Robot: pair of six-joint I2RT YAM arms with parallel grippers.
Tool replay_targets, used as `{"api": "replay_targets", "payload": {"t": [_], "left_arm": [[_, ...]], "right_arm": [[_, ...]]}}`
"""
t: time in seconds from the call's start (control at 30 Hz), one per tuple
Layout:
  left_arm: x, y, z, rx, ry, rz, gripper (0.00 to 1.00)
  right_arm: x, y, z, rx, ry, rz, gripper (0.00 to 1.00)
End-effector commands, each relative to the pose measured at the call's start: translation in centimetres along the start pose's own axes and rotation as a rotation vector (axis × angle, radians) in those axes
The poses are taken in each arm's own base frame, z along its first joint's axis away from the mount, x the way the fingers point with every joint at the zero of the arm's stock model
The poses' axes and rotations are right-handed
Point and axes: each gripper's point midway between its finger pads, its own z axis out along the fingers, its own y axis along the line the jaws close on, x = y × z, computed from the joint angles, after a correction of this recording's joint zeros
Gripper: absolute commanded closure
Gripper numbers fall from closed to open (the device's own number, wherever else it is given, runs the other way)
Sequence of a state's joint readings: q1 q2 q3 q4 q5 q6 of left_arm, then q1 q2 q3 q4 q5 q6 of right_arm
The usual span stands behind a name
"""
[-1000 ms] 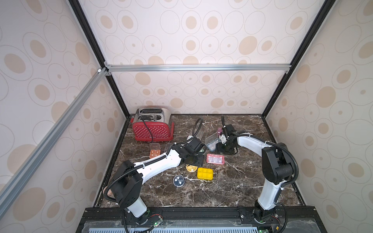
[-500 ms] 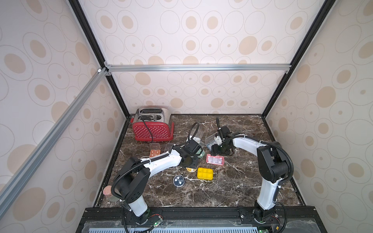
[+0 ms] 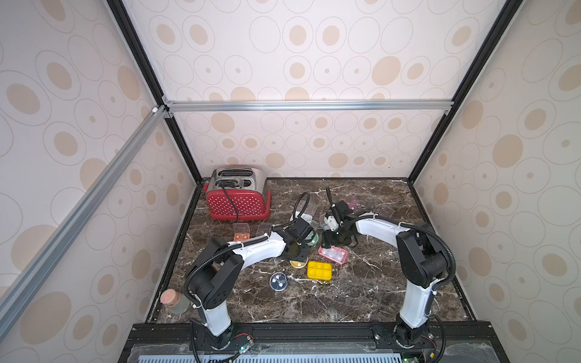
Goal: Close pillboxes
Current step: Move the pillbox to the center of the board.
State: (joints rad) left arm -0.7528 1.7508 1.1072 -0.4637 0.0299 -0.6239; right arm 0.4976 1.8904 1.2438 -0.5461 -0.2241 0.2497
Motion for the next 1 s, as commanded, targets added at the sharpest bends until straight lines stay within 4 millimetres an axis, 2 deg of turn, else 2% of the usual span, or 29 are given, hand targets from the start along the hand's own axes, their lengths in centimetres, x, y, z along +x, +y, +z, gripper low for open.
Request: {"api": "replay_targets", "payload": {"t": [0.0,0.17,0.27,0.53,0.7,0.97], "left_arm": [[0.1,-0.3,0.5,0.029,0.006,-0.017,0.44],[1.3,-0.8,1.0,0.076,0.035,-0.052,0.45],[2.1,-1.5,1.3,0.115,0.046,-0.074,0.47],[4.4,-4.6,2.0,0.182,0.093,-0.086,0.48],[5.0,-6.4,2.0,0.231,0.101,-0.106,0.50],[5.3,-8.8,1.9,0.290,0.107,-0.103,0.51]], "right_arm": [[4.3,0.1,1.3,-0.007,0.136,-0.022,0.34],[5.2,1.4,1.5,-0.081,0.142,-0.011,0.36],[5.7,1.3,1.2,-0.084,0.148,0.004,0.36],[7.4,0.1,-0.9,-0.003,0.150,0.086,0.35],[8.9,-0.5,-2.0,0.026,0.145,0.136,0.34],[10.9,-1.0,-1.8,0.032,0.162,0.198,0.35]]}}
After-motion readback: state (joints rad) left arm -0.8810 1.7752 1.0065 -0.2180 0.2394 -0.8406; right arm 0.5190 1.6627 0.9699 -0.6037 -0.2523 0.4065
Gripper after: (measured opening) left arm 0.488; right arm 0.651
